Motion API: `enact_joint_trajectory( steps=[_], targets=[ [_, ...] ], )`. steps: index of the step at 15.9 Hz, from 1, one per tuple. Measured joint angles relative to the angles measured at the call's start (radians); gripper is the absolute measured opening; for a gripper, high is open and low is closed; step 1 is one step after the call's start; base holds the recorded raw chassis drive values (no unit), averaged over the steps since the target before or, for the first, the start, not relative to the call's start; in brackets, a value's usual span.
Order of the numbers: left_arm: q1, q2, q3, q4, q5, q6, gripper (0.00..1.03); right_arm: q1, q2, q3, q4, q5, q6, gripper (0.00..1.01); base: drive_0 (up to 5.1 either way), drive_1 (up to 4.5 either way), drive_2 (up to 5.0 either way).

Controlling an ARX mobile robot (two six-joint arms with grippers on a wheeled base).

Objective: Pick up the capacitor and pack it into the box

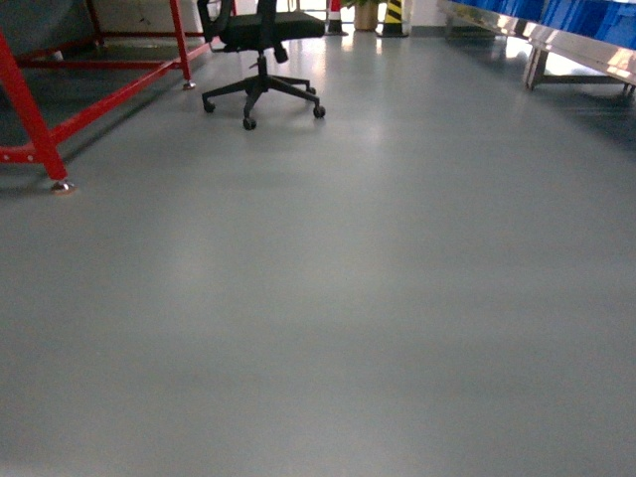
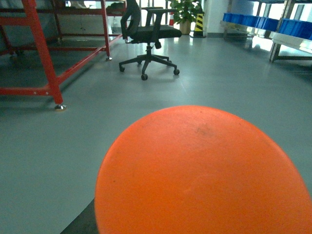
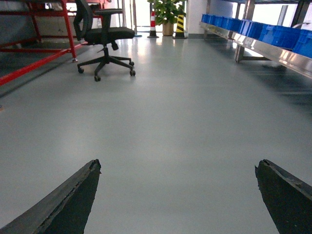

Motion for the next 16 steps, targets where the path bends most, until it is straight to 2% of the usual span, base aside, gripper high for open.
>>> enact_joint_trajectory(
  steps=[16],
  targets=[
    [0.000,0.000,0.000,0.002,0.000,0.000,0.43,0.000,0.000,0.000,0.003,0.001,0.000,0.98,-5.0,2.44,2.4]
  ],
)
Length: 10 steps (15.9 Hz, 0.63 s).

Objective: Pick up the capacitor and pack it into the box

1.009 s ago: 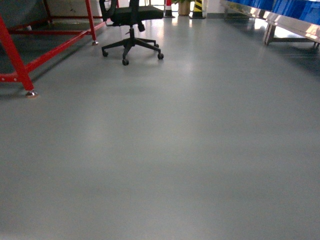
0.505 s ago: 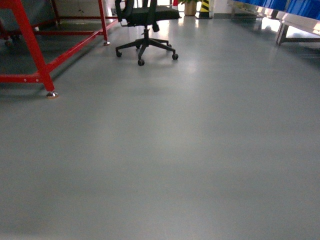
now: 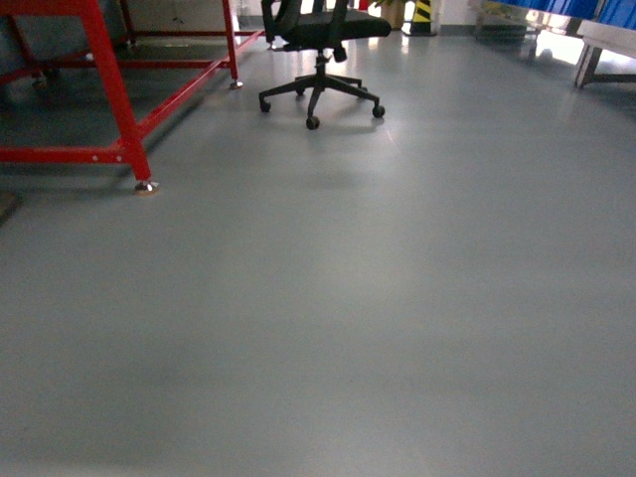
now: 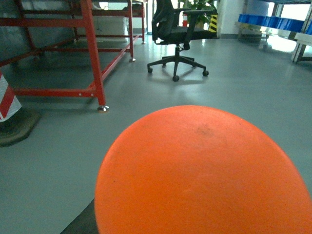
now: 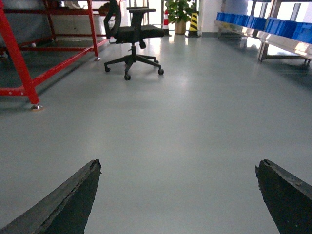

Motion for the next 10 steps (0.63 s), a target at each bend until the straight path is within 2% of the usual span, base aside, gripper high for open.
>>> enact_joint_trajectory(
  steps=[10],
  targets=[
    [0.000,0.000,0.000,0.000,0.000,0.000,0.43,0.000,0.000,0.000,-0.002,-0.001,0.000,0.98,-5.1,2.36,2.4]
  ],
)
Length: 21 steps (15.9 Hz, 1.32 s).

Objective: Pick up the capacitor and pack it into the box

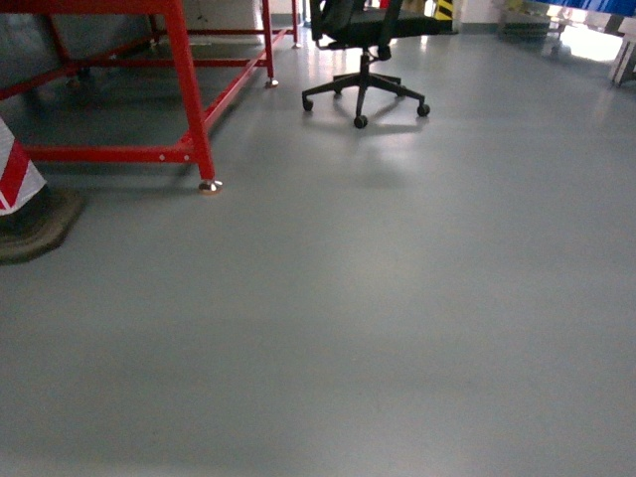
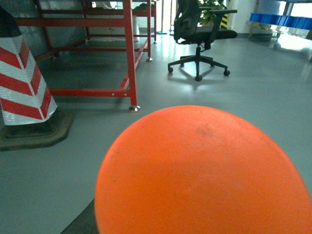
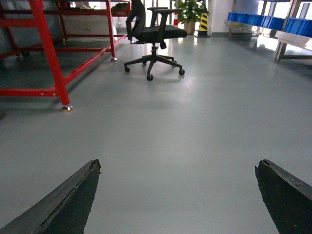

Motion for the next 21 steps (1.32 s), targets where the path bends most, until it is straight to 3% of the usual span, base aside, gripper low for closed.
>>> enact_joint_trajectory(
  steps=[21],
  targets=[
    [0.000,0.000,0.000,0.000,-0.001,0.000,0.43,0.000,0.000,0.000,0.004,0.000,0.000,0.98,-5.1,2.38,2.4]
  ],
)
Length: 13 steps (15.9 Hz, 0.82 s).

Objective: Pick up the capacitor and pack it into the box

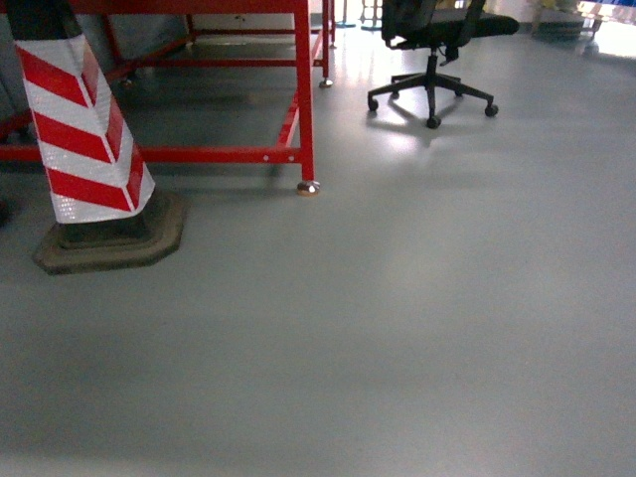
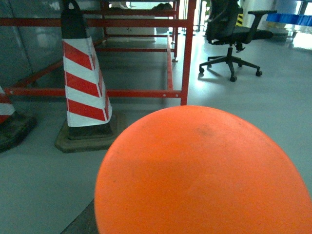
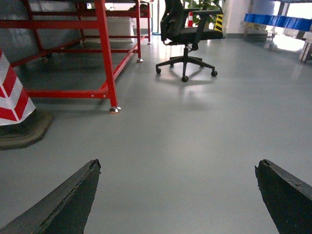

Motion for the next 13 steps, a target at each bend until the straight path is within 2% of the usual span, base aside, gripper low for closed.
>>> enact_joint_trajectory(
  steps=[13],
  targets=[
    [0.000,0.000,0.000,-0.002,0.001,0.000,0.43,0.000,0.000,0.000,-0.003,0.000,0.000,0.98,-5.1,2.39,2.4]
  ],
)
